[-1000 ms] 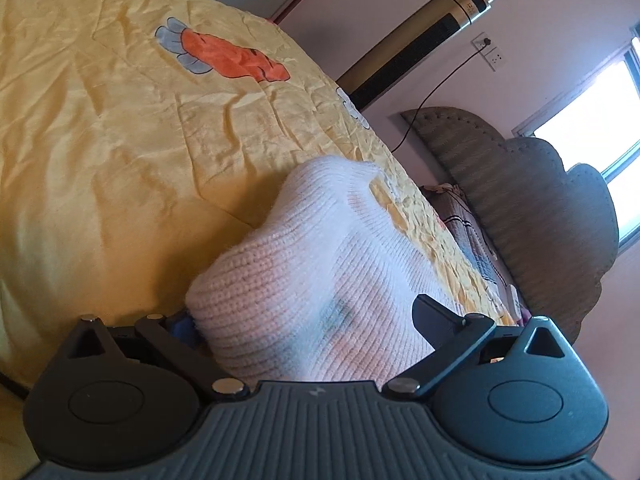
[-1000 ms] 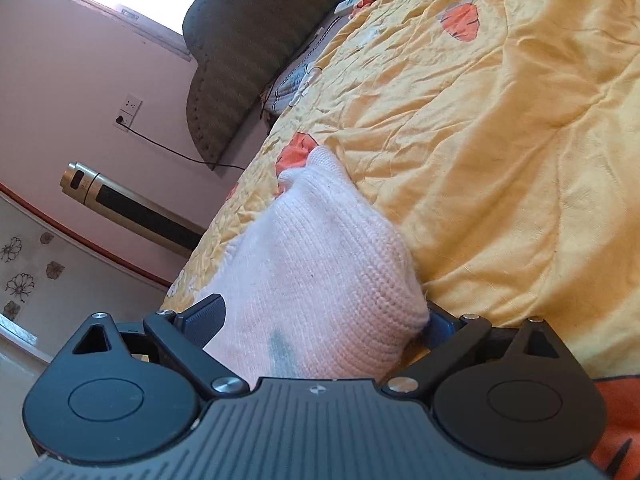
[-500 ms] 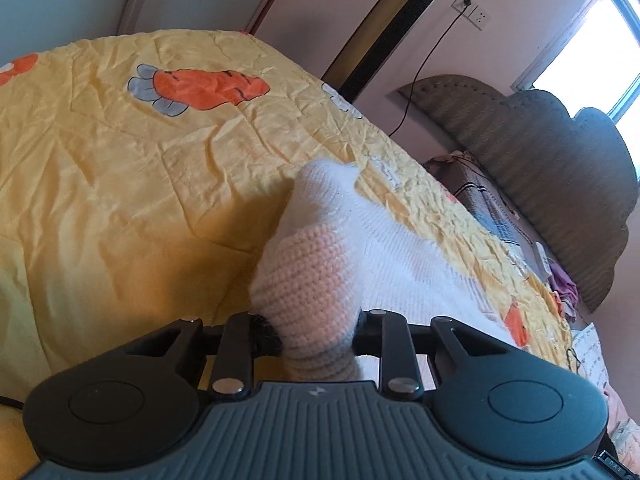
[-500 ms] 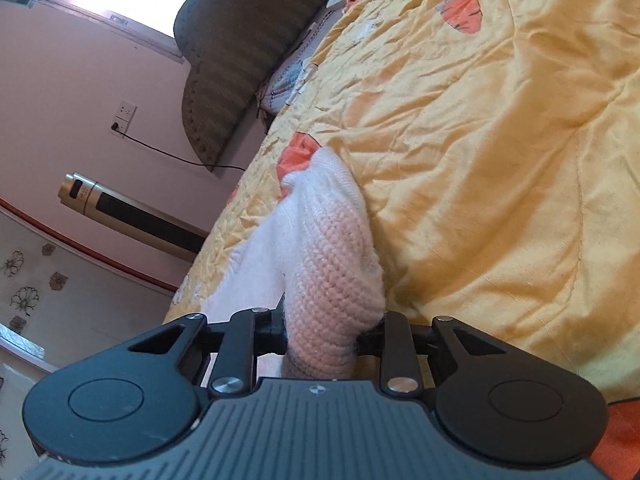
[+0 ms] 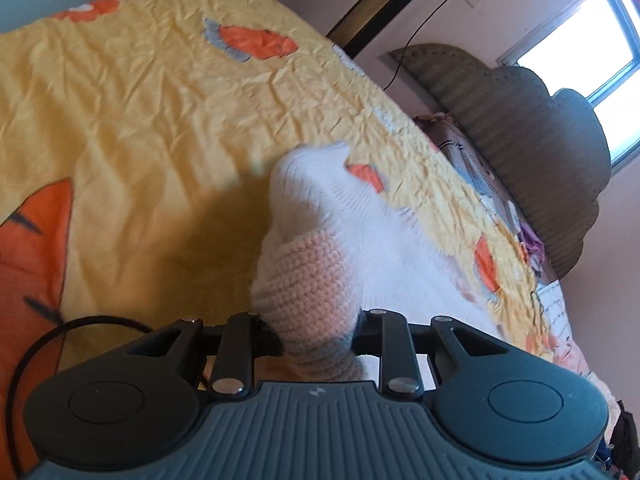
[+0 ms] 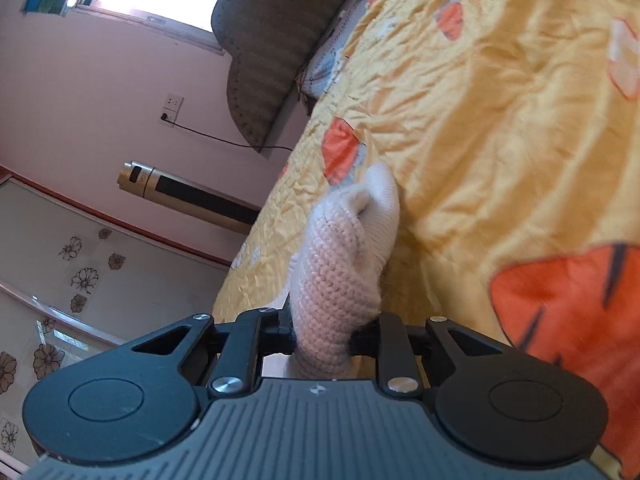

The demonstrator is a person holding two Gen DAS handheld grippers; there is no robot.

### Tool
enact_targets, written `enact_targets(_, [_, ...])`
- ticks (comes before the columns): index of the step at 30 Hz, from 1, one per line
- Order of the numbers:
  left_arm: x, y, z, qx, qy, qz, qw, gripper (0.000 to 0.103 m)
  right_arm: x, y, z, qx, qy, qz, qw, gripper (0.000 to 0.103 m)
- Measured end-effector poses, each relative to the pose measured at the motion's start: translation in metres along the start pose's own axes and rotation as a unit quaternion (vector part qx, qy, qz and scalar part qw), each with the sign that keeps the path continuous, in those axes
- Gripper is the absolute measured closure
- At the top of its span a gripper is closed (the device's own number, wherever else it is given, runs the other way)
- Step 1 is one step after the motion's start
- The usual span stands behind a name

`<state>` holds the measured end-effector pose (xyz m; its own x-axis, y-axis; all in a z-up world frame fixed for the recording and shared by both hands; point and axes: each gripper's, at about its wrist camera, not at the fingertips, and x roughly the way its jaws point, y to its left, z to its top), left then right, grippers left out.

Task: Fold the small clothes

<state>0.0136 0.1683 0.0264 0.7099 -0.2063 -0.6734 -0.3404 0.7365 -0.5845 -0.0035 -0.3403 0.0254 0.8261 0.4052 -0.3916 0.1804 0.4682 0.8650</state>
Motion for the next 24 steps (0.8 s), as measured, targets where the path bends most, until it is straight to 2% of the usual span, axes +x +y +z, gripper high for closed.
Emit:
enact_targets(2, [0.016,0.016,-0.010,-0.008,0.018,0.008,0.9998,0.075,-0.010,-0.011,-0.015,-0.015,0.011,-0.018,1.000,0.079])
enact_targets(3, [0.019,0.020,-0.013,0.007,0.008,-0.007,0.9999,0.072,-0.011,-0.019,-0.023,-0.019,0.013,-0.033,0.999,0.079])
enact_targets(4, [0.018,0.017,-0.013,0.032,0.002,-0.003,0.9995,0.071,-0.009,-0.028,-0.026,-0.007,0.015,-0.039,0.999,0.077])
enact_targets(5, [0.015,0.014,-0.012,0.046,0.006,0.003,0.9989,0.066,-0.005,-0.037,-0.029,0.006,0.020,-0.043,0.999,0.071])
enact_targets(7, [-0.003,0.012,-0.008,0.058,0.003,0.014,0.9982,0.058,-0.004,-0.042,-0.029,-0.005,0.025,-0.057,0.998,0.069])
enact_targets(9, [-0.032,0.012,-0.006,0.088,-0.051,0.036,0.9942,0.044,-0.016,-0.031,-0.025,-0.032,0.024,-0.071,0.997,0.062])
enact_targets(10, [-0.046,0.010,-0.007,0.105,-0.090,0.053,0.9890,0.041,-0.025,-0.024,-0.020,-0.062,0.012,-0.085,0.994,0.054])
enact_targets(12, [-0.065,0.001,-0.006,0.144,-0.158,0.077,0.9738,0.027,-0.046,-0.009,-0.012,-0.136,-0.050,-0.114,0.983,0.047])
enact_targets(14, [-0.062,-0.014,-0.003,0.183,-0.182,0.082,0.9627,0.027,-0.053,0.004,0.000,-0.191,-0.082,-0.110,0.972,0.042])
enact_targets(17, [-0.031,-0.047,-0.004,0.235,-0.176,0.078,0.9528,0.027,-0.026,0.028,0.022,-0.254,-0.051,-0.095,0.961,0.041])
enact_targets(20, [0.007,-0.082,-0.010,0.287,-0.166,0.063,0.9414,0.027,0.032,0.054,0.043,-0.324,0.011,-0.088,0.942,0.041])
enact_targets(22, [0.030,-0.102,-0.012,0.318,-0.168,0.078,0.9300,0.027,0.067,0.063,0.056,-0.325,0.045,-0.098,0.939,0.040])
enact_targets(24, [0.056,-0.115,-0.006,0.332,-0.147,0.099,0.9263,0.027,0.099,0.065,0.065,-0.331,0.083,-0.094,0.935,0.041])
